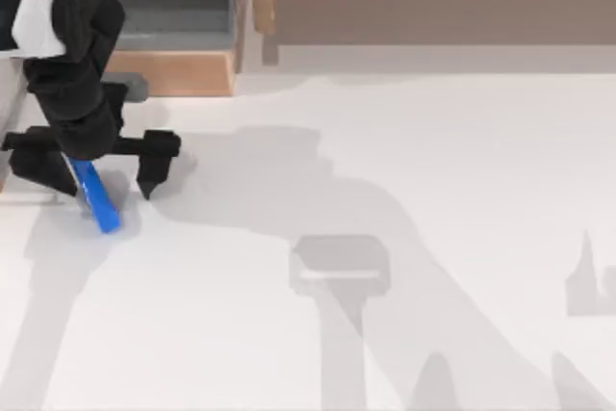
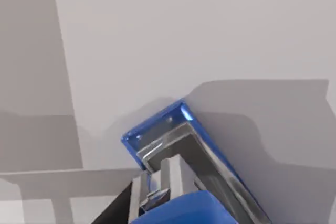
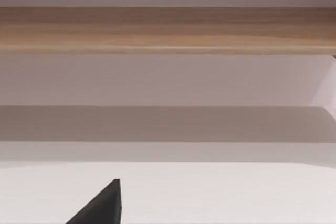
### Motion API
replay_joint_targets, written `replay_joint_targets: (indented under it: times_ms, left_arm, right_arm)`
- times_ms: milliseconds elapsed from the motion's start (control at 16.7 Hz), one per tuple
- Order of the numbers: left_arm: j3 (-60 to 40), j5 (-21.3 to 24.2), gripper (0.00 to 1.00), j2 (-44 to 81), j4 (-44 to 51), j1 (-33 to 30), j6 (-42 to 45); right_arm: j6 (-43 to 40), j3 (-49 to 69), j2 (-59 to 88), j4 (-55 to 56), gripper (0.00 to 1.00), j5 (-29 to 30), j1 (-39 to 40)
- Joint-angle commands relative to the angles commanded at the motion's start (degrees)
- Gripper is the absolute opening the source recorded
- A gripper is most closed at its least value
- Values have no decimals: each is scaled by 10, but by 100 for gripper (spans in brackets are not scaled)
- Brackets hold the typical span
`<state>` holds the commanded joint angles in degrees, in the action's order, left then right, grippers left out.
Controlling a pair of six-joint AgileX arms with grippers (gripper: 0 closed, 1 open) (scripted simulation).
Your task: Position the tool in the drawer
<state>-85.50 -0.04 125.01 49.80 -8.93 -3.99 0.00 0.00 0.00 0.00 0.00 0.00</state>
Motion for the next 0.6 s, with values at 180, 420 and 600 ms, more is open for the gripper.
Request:
replay_joint_targets:
  times_ms: [180,420,600]
  left_arm:
    - [0,0,32,0,0,0,0]
    - [0,0,2,0,0,0,0]
    - [0,0,0,0,0,0,0]
  right_arm:
    - [0,0,0,0,100,0,0]
    - [0,0,0,0,100,0,0]
    - [0,0,0,0,100,0,0]
